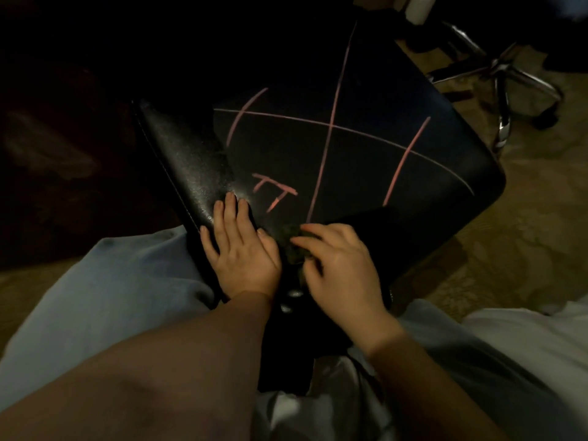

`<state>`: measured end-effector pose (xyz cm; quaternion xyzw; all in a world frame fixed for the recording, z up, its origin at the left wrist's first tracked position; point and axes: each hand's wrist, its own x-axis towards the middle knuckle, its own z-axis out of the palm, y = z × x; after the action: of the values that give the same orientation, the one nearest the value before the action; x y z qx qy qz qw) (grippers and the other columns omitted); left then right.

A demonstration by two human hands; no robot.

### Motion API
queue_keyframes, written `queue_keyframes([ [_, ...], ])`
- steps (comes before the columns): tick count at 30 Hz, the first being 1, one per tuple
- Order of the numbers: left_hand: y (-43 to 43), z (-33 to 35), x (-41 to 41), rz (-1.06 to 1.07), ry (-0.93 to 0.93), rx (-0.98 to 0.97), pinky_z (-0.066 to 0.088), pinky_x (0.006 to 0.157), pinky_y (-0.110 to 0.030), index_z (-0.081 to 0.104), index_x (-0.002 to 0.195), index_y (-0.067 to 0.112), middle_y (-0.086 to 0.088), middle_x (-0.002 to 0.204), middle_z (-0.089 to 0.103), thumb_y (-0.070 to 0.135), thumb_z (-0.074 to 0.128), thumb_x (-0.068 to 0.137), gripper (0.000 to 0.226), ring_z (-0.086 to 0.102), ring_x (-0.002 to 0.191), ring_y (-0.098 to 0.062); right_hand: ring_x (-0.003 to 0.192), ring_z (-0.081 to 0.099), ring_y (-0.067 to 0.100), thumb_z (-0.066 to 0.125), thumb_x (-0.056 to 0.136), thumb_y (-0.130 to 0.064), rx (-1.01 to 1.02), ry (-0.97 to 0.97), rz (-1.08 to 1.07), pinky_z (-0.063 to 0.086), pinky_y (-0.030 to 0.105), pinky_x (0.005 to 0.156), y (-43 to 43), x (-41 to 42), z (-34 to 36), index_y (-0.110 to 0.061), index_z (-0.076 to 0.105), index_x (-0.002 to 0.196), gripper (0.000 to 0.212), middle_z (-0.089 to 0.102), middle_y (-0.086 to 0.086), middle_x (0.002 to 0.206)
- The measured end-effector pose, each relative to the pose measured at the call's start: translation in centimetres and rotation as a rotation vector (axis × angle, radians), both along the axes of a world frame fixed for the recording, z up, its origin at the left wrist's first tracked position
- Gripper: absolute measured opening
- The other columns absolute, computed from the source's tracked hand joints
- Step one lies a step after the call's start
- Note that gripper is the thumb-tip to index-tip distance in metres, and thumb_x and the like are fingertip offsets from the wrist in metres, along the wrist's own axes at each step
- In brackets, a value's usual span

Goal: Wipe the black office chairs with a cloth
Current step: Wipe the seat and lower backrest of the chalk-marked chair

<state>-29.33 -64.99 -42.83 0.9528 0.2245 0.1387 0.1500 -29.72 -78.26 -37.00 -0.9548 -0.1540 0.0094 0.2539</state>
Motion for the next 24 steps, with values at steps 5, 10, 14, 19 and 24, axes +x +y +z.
queue_keyframes([
  [5, -0.1, 0.0, -0.1, 0.000, 0.017, 0.019, 0.002, 0.117, -0.041, 0.039, 0.143, 0.011, -0.005, 0.154, 0.033, 0.028, 0.033, 0.088, 0.058, 0.021, 0.144, -0.020, 0.110, 0.052, 0.022, 0.059, 0.084, -0.007, -0.030, 0.005, -0.319, 0.033, 0.020, 0.096, -6.8, 2.4, -0.1, -0.020, 0.071, 0.113, 0.034, 0.063, -0.001, 0.123],
  [10, -0.1, 0.0, -0.1, 0.005, 0.021, 0.021, 0.003, 0.116, -0.040, 0.040, 0.142, 0.011, -0.005, 0.154, 0.034, 0.028, 0.033, 0.088, 0.058, 0.021, 0.144, -0.020, 0.114, 0.049, 0.028, 0.060, 0.086, -0.006, -0.092, 0.034, -0.508, 0.033, 0.023, 0.093, -6.9, 2.5, -0.1, -0.014, 0.066, 0.123, 0.038, 0.058, 0.004, 0.131],
  [14, -0.1, 0.1, -0.1, 0.005, 0.023, 0.024, 0.001, 0.117, -0.039, 0.040, 0.143, 0.010, -0.005, 0.154, 0.033, 0.028, 0.032, 0.088, 0.058, 0.021, 0.144, -0.020, 0.115, 0.049, 0.027, 0.060, 0.084, -0.008, -0.133, 0.024, -0.421, 0.044, 0.039, 0.099, -4.2, 1.8, 0.1, -0.015, 0.065, 0.124, 0.040, 0.057, 0.005, 0.131],
  [19, 0.0, -0.1, 0.1, 0.012, 0.005, 0.026, 0.004, 0.116, -0.040, 0.043, 0.141, 0.007, -0.007, 0.152, 0.037, 0.028, 0.033, 0.087, 0.059, 0.025, 0.142, -0.022, 0.115, 0.051, 0.027, 0.047, 0.080, -0.012, -0.127, 0.026, -0.123, 0.047, 0.044, 0.097, -0.4, -0.5, 0.1, -0.014, 0.067, 0.118, 0.043, 0.059, 0.004, 0.129],
  [24, 0.1, -0.1, 0.2, 0.006, 0.016, 0.019, 0.006, 0.115, -0.041, 0.043, 0.141, 0.007, -0.008, 0.152, 0.037, 0.029, 0.031, 0.086, 0.060, 0.026, 0.142, -0.022, 0.124, 0.049, 0.025, 0.036, 0.079, -0.013, -0.057, 0.048, 0.087, 0.041, 0.041, 0.107, 0.9, -1.9, -0.1, -0.016, 0.066, 0.118, 0.049, 0.057, 0.003, 0.132],
])
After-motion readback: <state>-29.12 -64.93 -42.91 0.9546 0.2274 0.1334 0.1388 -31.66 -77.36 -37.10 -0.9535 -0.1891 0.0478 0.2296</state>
